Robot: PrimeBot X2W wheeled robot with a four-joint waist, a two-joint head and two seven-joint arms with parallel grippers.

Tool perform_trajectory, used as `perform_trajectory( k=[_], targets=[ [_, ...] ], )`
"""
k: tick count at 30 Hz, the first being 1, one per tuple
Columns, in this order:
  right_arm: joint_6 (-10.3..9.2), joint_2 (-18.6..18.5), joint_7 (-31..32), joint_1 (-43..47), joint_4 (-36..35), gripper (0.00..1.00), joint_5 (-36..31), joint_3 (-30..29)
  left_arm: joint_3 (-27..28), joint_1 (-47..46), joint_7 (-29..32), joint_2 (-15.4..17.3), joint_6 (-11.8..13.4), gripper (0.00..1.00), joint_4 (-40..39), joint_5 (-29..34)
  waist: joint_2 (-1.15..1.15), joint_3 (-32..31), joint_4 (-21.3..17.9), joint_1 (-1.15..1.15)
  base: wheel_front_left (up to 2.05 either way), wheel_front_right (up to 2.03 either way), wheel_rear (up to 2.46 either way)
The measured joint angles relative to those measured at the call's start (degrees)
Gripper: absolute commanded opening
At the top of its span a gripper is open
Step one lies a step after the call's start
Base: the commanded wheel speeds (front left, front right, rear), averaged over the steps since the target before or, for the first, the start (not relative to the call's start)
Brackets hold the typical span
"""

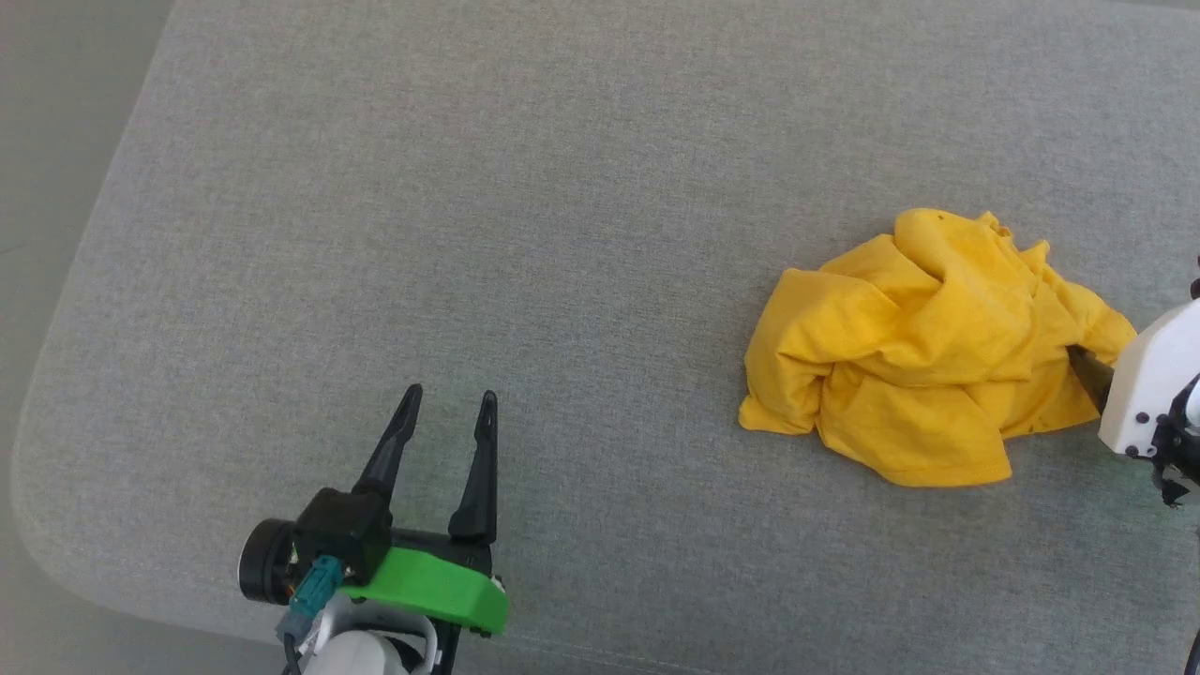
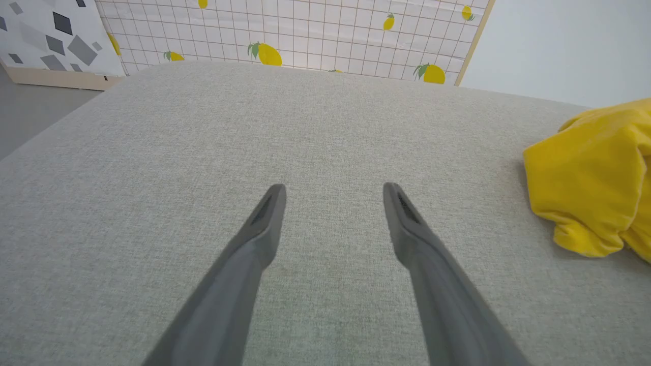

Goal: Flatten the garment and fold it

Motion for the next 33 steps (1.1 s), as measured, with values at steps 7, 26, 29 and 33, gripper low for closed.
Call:
perform_trajectory(
  k=[7,26,29,33],
  targets=[
    [0.0,0.24,-7.04,-0.35,0.9,0.0,-0.01,2.87,1.1,0.13,0.0,-0.88,-0.42,1.0,1.23,0.07,0.0,-2.27,-0.32,0.0,0.0,0.0,0.0],
    [0.0,-3.46,-11.56,-20.93,-9.23,0.0,3.98,11.84,4.16,5.15,0.0,-1.63,-0.64,1.0,0.97,-0.36,0.0,-13.72,-3.65,0.0,0.0,0.0,0.0],
    [0.0,-3.0,-10.89,-23.38,-10.32,0.0,4.59,14.48,4.3,5.39,0.0,-1.7,-0.65,1.0,0.81,-0.36,0.0,-14.2,-3.15,0.0,0.0,0.0,0.0],
    [0.0,-0.71,-10.4,-23.94,-10.14,0.0,5.73,20.7,4.28,5.42,0.0,-1.74,-0.82,1.0,0.85,-0.36,0.0,-14.29,-2.26,0.0,0.0,0.0,0.0]
  ],
)
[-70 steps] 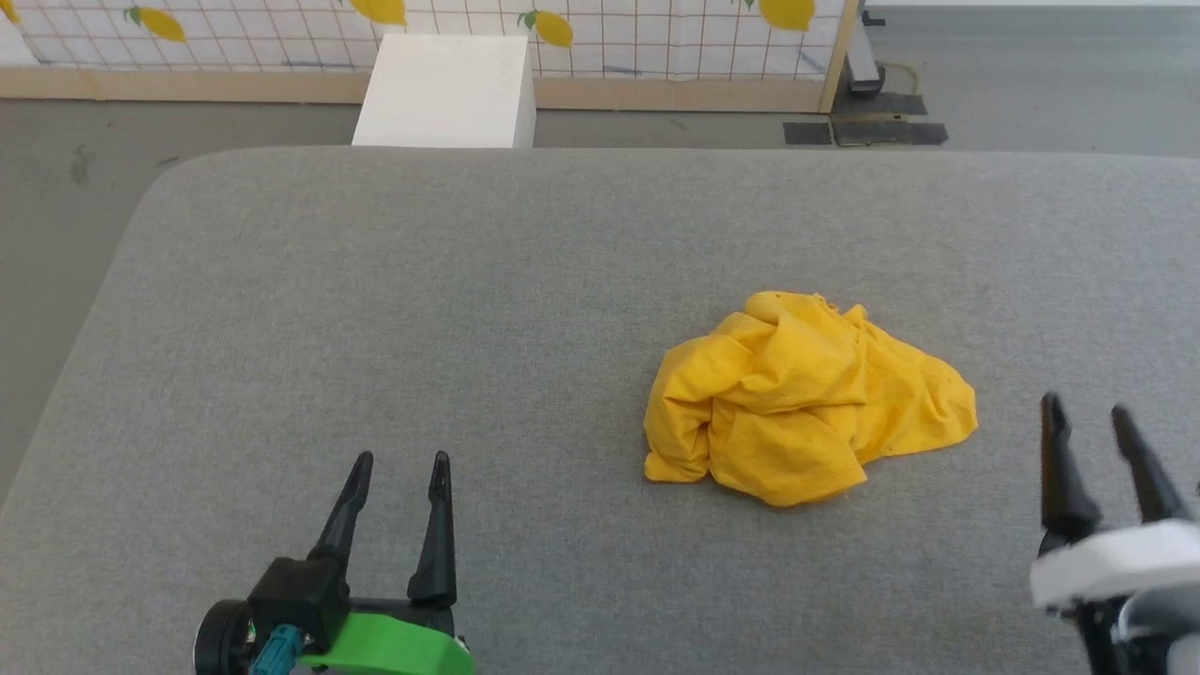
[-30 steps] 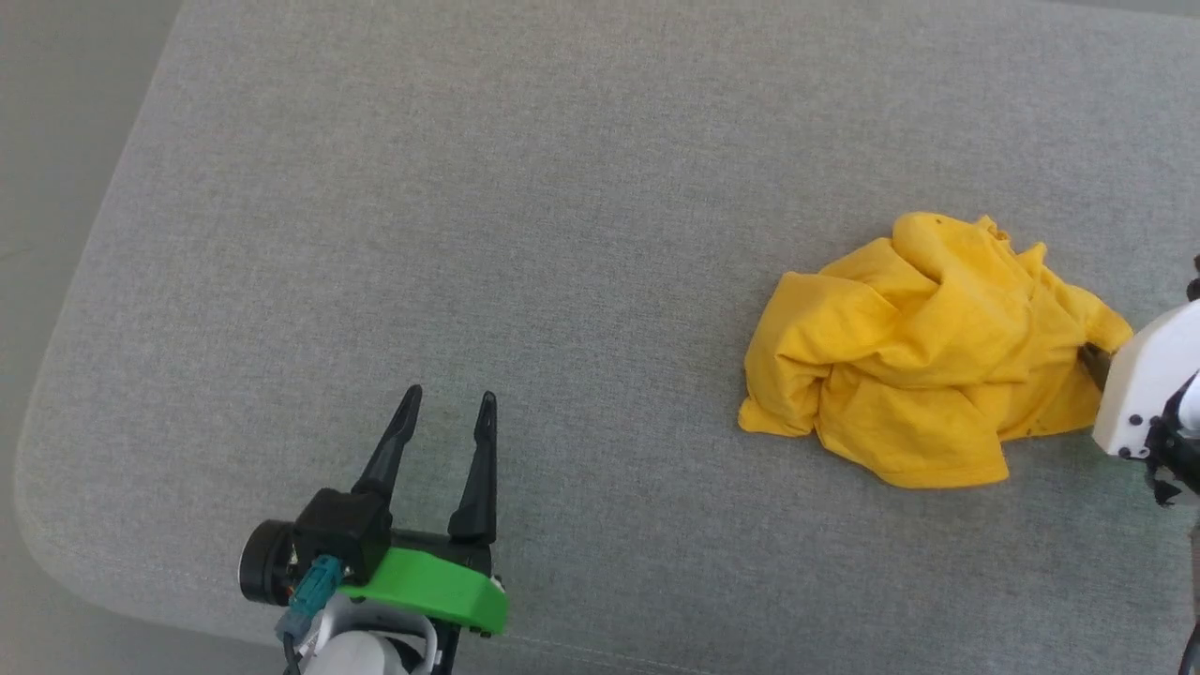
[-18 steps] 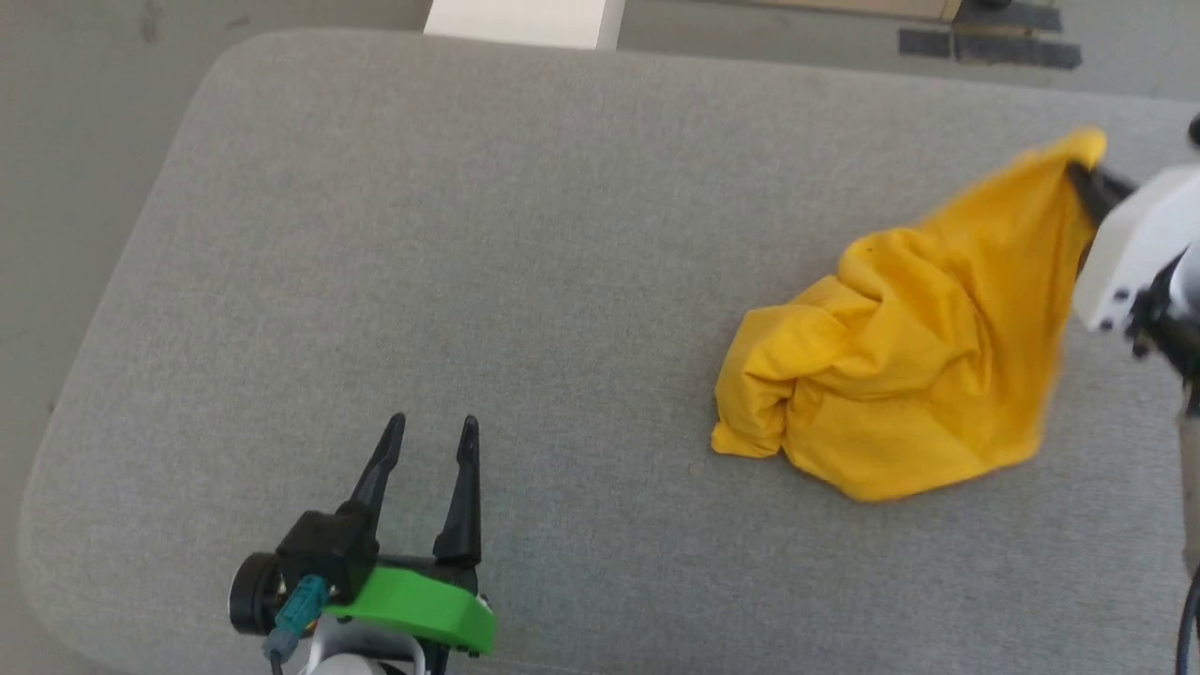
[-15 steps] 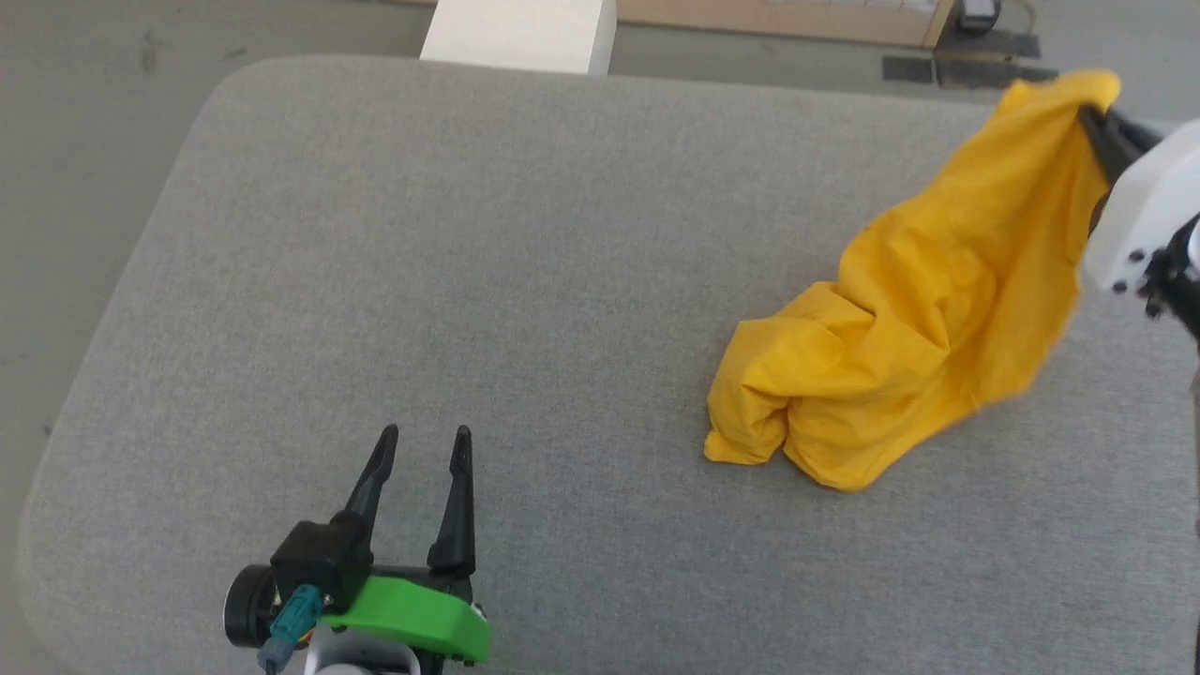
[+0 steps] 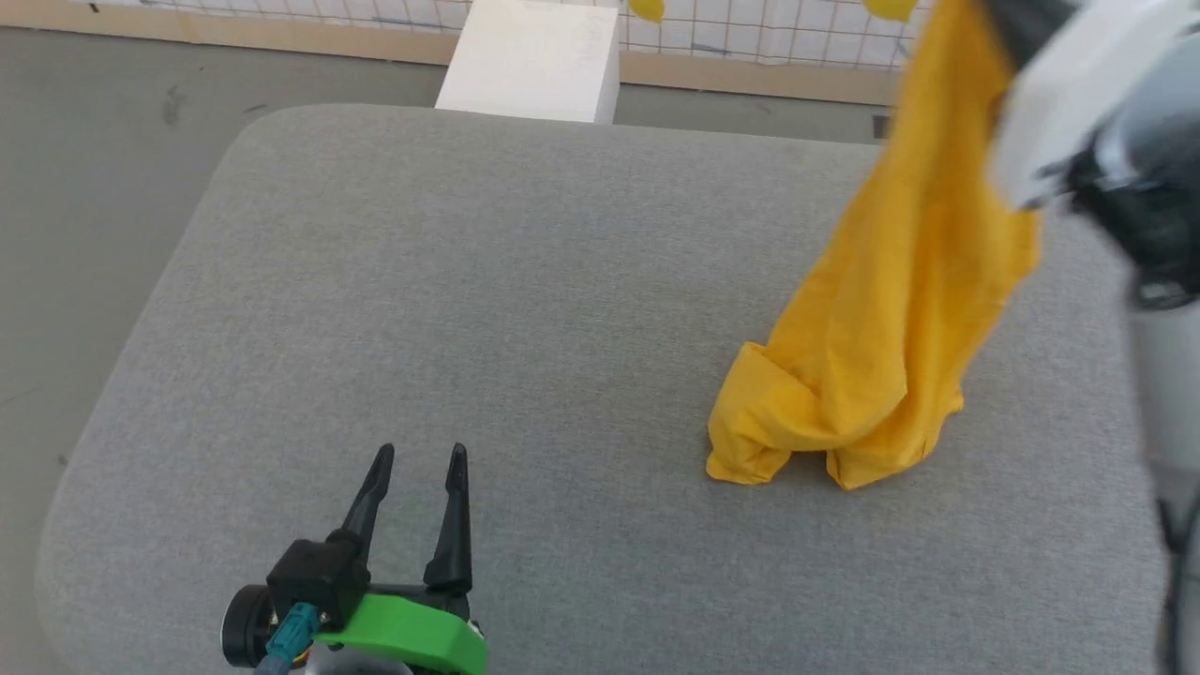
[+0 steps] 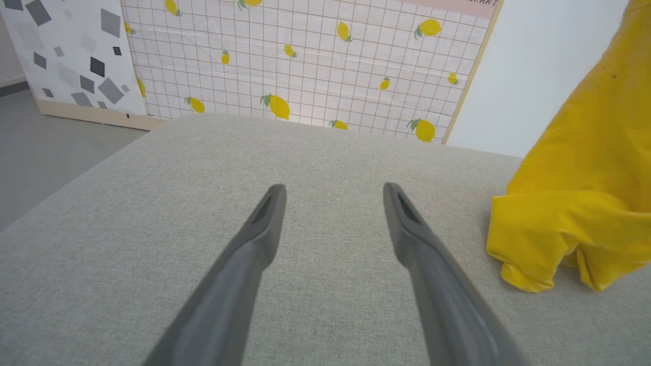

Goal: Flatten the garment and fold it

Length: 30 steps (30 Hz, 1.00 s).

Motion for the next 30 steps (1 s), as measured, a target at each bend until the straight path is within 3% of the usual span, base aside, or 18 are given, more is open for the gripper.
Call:
perform_trajectory(
  k=[7,12,19,20,21,22,23,30],
  targets=[
    [0.0,6.97,-0.82,0.28,5.36,0.0,2.33,11.14,-1.2,-0.1,0.0,-0.15,-0.44,1.0,1.0,-0.58,0.0,0.66,2.43,0.0,0.0,0.0,0.0],
    [0.01,10.43,-3.04,1.54,13.48,0.0,3.7,18.35,-2.25,-0.28,0.0,-0.19,-0.46,1.0,1.77,-1.13,0.0,1.49,4.9,0.0,0.0,0.0,0.0],
    [0.01,12.43,-7.26,4.59,26.14,0.0,4.07,21.08,-5.22,-2.44,0.0,-0.26,-0.48,1.0,3.47,-3.24,0.0,2.93,9.13,0.0,0.0,0.0,0.0],
    [0.01,12.55,-7.81,4.63,27.78,0.1,3.98,21.14,-5.67,-2.81,0.0,-0.26,-0.45,1.0,3.65,-3.46,0.0,3.16,9.79,0.0,0.0,0.0,0.0],
    [0.01,12.59,-8.32,4.61,28.93,0.33,3.91,21.11,-6.02,-3.05,0.0,-0.26,-0.42,1.0,3.82,-3.61,0.0,3.35,10.31,0.0,0.0,0.0,0.0],
    [0.0,12.66,-8.89,4.59,30.34,0.76,3.82,21.02,-6.36,-3.3,0.0,-0.26,-0.4,1.0,3.99,-3.69,0.0,3.58,10.96,0.0,0.0,0.0,0.0],
    [0.01,12.65,-9.29,4.52,31.56,1.0,3.7,21.03,-6.57,-3.47,0.0,-0.27,-0.24,1.0,4.12,-3.74,0.0,3.8,11.53,0.0,0.0,0.0,0.0],
    [0.01,12.88,-12.16,1.82,32.39,1.0,7.99,23.1,-5.87,-3.31,0.0,-0.26,0.34,1.0,4.97,-3.44,0.0,3.87,12.38,0.0,0.0,0.0,0.0]
  ],
)
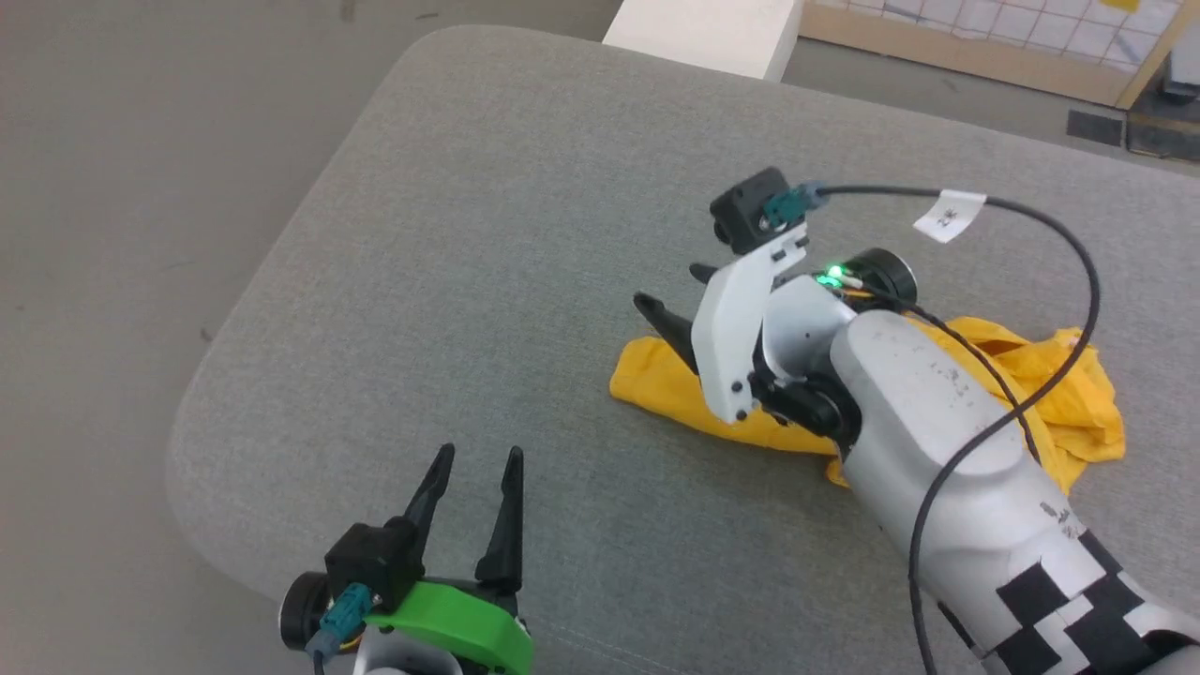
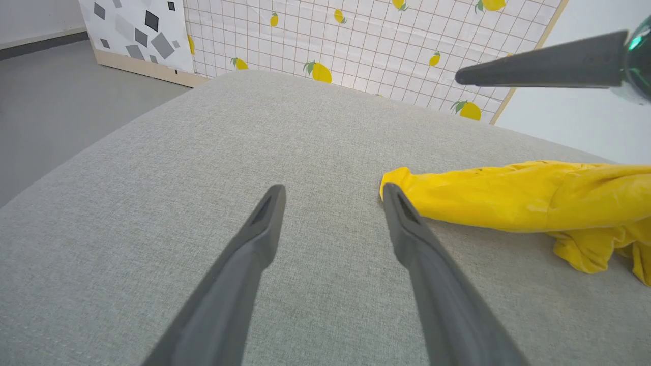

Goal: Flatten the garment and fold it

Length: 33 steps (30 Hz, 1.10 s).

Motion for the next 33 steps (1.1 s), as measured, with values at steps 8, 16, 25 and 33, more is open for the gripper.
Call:
perform_trajectory(
  k=[8,16,25,33],
  targets=[
    [0.0,-0.96,-3.64,0.45,-6.03,1.0,1.64,-6.65,1.69,1.94,0.01,0.26,-0.29,1.0,-0.45,1.32,0.0,-2.49,-4.05,0.0,0.0,0.0,0.0],
    [-0.02,-6.08,-10.13,16.19,-21.78,1.0,-7.76,-23.35,3.16,4.16,0.0,0.98,-0.53,1.0,-2.5,2.78,0.0,-4.59,-9.69,0.0,0.0,0.0,0.0],
    [-0.01,-0.66,-17.5,41.89,-41.85,1.0,-20.02,-39.36,4.98,6.33,0.0,1.01,-0.93,1.0,-5.41,2.94,0.0,-5.03,-14.14,0.0,0.0,0.0,0.0],
    [-0.01,-0.23,-23.08,53.78,-43.11,1.0,-12.16,-42.69,6.25,8.99,0.0,0.94,-1.1,1.0,-5.78,3.08,0.0,-4.88,-16.86,0.0,0.0,0.0,0.0]
  ],
)
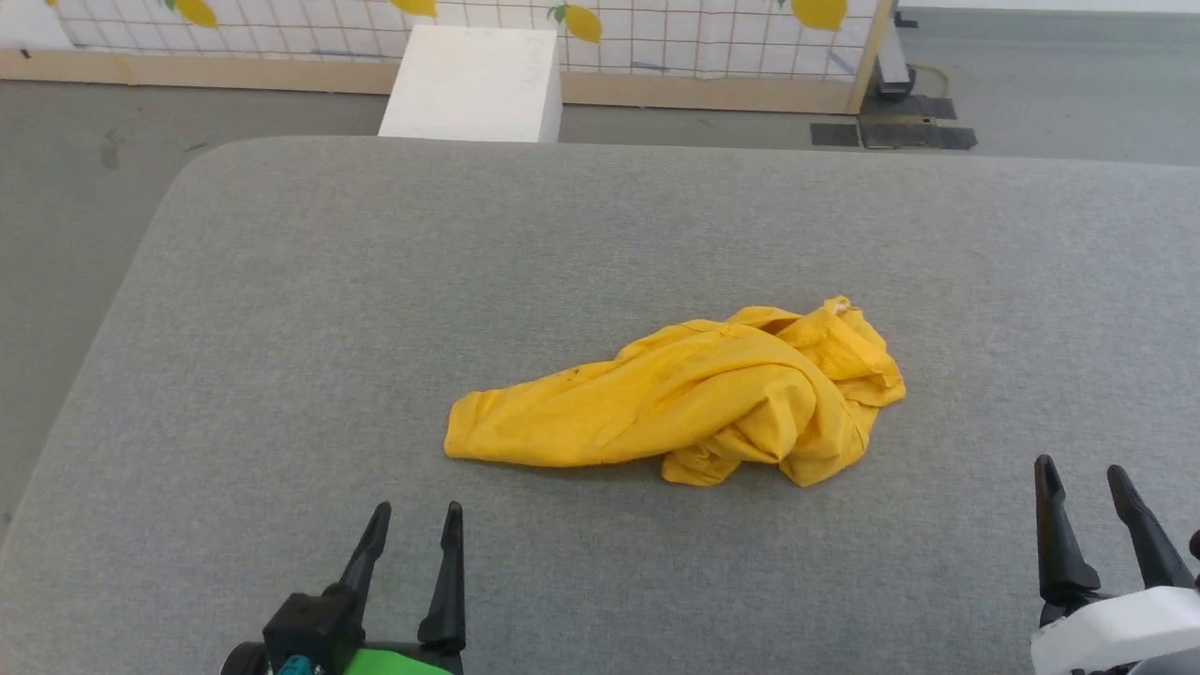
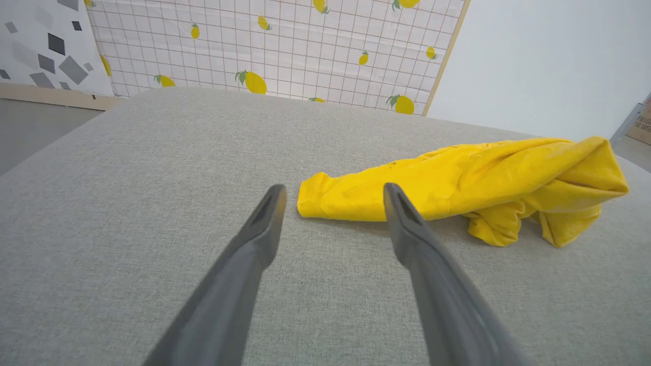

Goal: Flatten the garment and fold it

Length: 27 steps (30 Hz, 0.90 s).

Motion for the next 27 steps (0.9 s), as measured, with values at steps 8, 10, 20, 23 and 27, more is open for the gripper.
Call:
perform_trajectory(
  k=[8,10,20,23,27],
  targets=[
    [0.0,0.05,-0.86,-2.06,-0.13,1.0,0.32,-0.33,-3.23,-13.39,11.22,5.8,-3.36,1.0,0.62,1.13,0.0,1.91,-1.01,0.0,0.0,0.0,0.0],
    [0.0,0.07,-0.96,-2.61,0.15,1.0,0.57,-0.41,-5.01,-17.33,16.53,6.71,-3.89,1.0,2.04,1.02,0.0,2.66,-1.01,0.0,0.0,0.0,0.0],
    [0.0,0.09,-0.66,-4.33,0.64,1.0,1.15,0.86,-15.46,-32.71,31.74,8.35,-4.88,1.0,13.04,-0.85,0.0,7.5,-1.7,0.0,0.0,0.0,0.0],
    [0.0,0.09,-0.47,-5.22,0.36,1.0,1.14,1.2,-18.63,-36.3,32.31,8.87,-5.03,1.0,17.61,-2.08,0.0,9.07,-2.29,0.0,0.0,0.0,0.0],
    [0.0,0.09,-0.03,-6.08,0.1,1.0,1.14,1.51,-22.13,-39.19,34.4,9.91,-5.04,1.0,23.26,-4.26,0.0,10.57,-3.25,0.0,0.0,0.0,0.0]
  ],
)
